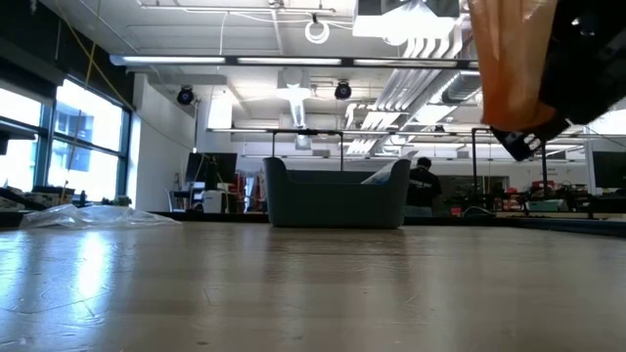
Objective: Roll bandage
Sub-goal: Roll the orange bandage
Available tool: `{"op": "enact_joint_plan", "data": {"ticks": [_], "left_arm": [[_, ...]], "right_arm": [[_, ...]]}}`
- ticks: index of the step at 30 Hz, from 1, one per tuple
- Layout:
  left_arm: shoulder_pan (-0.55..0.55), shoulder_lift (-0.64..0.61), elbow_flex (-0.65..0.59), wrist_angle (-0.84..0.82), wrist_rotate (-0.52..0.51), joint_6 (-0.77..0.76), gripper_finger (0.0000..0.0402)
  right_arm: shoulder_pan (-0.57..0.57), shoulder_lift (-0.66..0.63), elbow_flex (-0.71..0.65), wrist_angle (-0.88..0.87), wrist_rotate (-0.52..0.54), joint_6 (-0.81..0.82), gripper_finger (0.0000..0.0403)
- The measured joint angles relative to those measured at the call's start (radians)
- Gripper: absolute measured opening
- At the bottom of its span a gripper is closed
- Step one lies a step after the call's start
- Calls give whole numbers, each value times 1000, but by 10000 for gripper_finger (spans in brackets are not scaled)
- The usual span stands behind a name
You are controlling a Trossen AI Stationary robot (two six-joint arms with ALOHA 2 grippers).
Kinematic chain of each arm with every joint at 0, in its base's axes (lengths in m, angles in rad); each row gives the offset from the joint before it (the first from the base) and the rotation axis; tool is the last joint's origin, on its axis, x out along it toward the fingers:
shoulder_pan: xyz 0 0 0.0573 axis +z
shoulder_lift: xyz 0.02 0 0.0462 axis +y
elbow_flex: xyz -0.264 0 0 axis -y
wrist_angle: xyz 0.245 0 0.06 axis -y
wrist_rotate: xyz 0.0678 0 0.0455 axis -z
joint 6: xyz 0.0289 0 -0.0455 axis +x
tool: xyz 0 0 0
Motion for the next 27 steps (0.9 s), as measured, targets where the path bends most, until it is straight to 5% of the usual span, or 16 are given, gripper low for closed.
{"op": "enact_joint_plan", "data": {"ticks": [4, 10, 21, 27], "left_arm": [[9, -11, 0, -47, 23, -30, 5], [42, -9, 1, -142, 100, -186, 5], [52, -8, 2, -252, 112, -277, 5], [53, -7, 2, -331, 111, -349, 5]], "right_arm": [[42, 100, -50, 237, 1, 20, 0], [50, 194, 70, 285, 9, -58, 0], [-36, 195, 327, -22, 7, -45, 7], [-48, 196, 416, -55, -76, -32, 75]]}}
